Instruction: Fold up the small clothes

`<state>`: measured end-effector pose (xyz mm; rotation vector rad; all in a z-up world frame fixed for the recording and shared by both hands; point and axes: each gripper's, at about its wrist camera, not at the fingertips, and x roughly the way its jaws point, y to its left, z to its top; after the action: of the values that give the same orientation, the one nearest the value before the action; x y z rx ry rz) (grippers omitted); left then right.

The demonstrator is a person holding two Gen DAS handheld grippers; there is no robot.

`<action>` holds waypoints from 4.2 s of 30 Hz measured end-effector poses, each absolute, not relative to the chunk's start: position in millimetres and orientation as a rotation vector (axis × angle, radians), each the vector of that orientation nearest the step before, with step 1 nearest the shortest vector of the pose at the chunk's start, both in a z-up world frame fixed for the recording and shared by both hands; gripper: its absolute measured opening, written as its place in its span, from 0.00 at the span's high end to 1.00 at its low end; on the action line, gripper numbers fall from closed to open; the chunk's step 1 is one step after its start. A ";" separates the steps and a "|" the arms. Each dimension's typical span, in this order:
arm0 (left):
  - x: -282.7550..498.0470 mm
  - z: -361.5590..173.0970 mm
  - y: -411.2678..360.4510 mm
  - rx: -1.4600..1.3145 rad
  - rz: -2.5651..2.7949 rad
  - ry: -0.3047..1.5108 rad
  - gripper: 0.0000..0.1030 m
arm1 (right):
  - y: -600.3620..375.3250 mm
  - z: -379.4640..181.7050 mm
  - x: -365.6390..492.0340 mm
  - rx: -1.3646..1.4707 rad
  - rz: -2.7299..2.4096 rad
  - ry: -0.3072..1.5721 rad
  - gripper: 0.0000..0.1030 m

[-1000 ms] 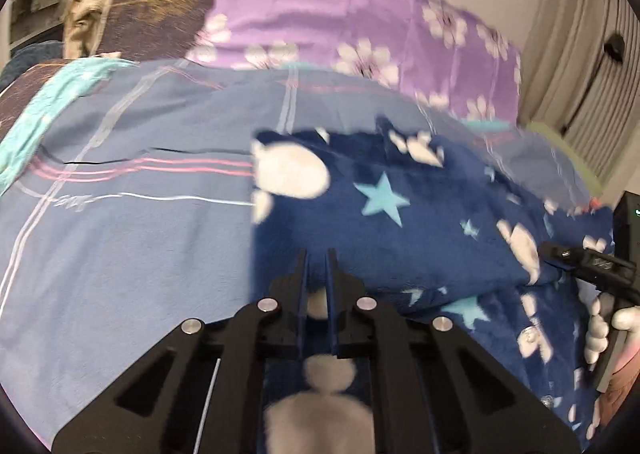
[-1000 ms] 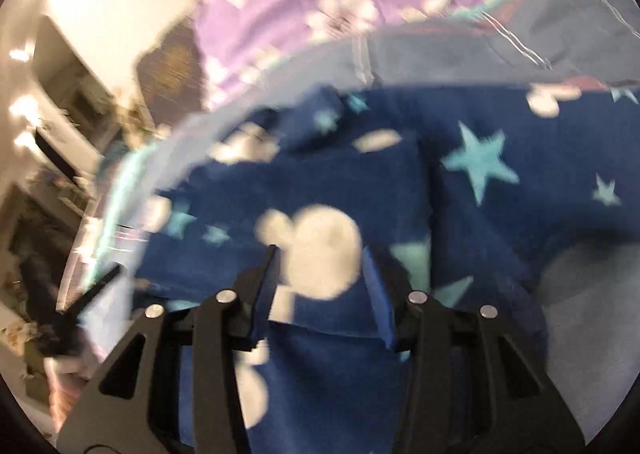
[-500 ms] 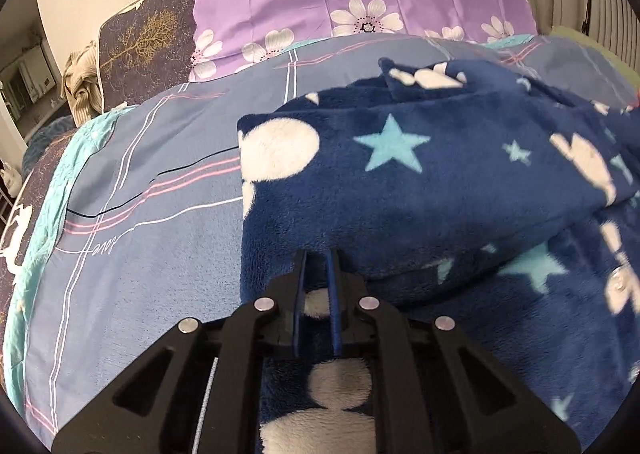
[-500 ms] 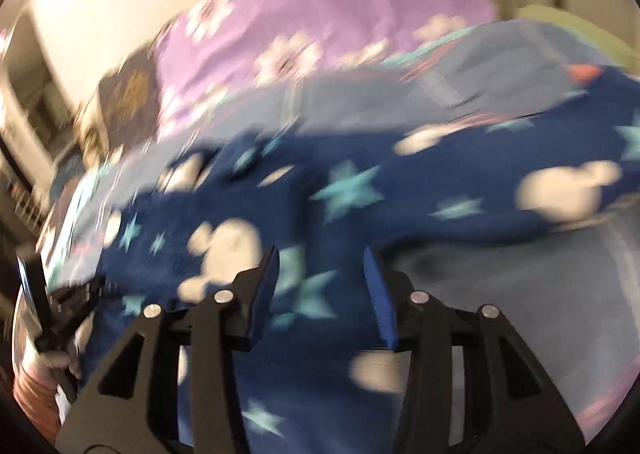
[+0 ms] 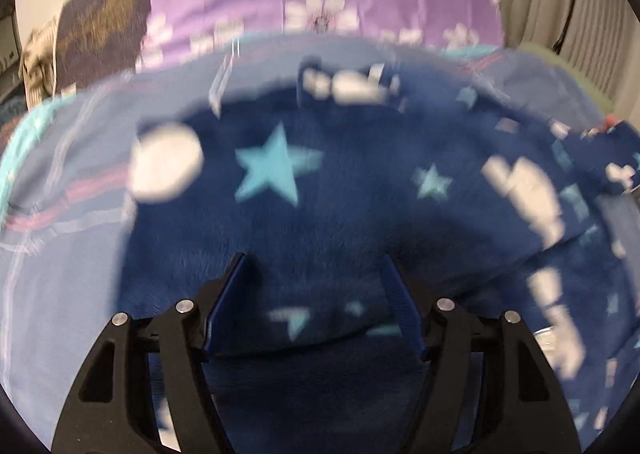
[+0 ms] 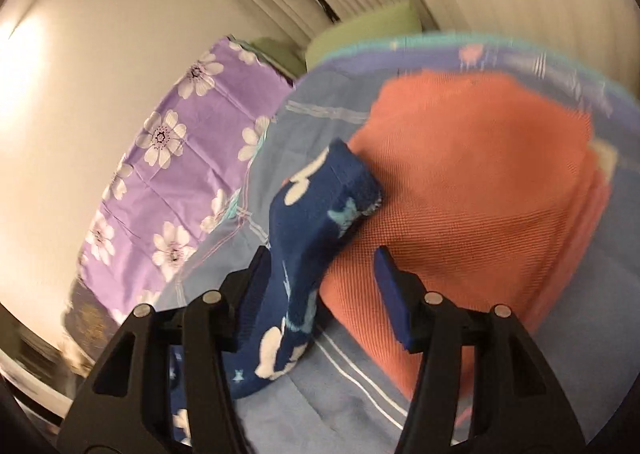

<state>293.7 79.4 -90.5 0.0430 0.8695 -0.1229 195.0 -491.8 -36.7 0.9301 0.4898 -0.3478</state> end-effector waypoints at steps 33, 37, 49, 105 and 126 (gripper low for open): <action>288.2 -56.3 105.6 -0.386 -0.345 0.831 0.33 | -86.0 -95.0 268.3 0.260 0.508 0.767 0.87; 294.8 -37.4 62.3 -0.307 -0.411 0.836 0.21 | -74.2 -94.4 260.0 0.183 0.496 0.740 0.76; 325.8 -56.2 -12.6 -0.183 -0.446 0.954 0.90 | -81.3 -90.9 245.2 0.198 0.500 0.671 0.67; 294.0 -7.1 162.2 -0.131 -0.069 0.728 0.50 | -126.2 -99.9 292.1 0.021 0.241 0.834 0.75; 426.3 -52.2 89.6 -0.096 -0.187 0.884 0.94 | -124.8 -88.2 461.3 0.370 0.319 0.972 0.61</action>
<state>426.3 89.6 -52.2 -0.0960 0.8835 -0.1865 461.3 -124.8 -88.2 0.3704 0.9722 0.3190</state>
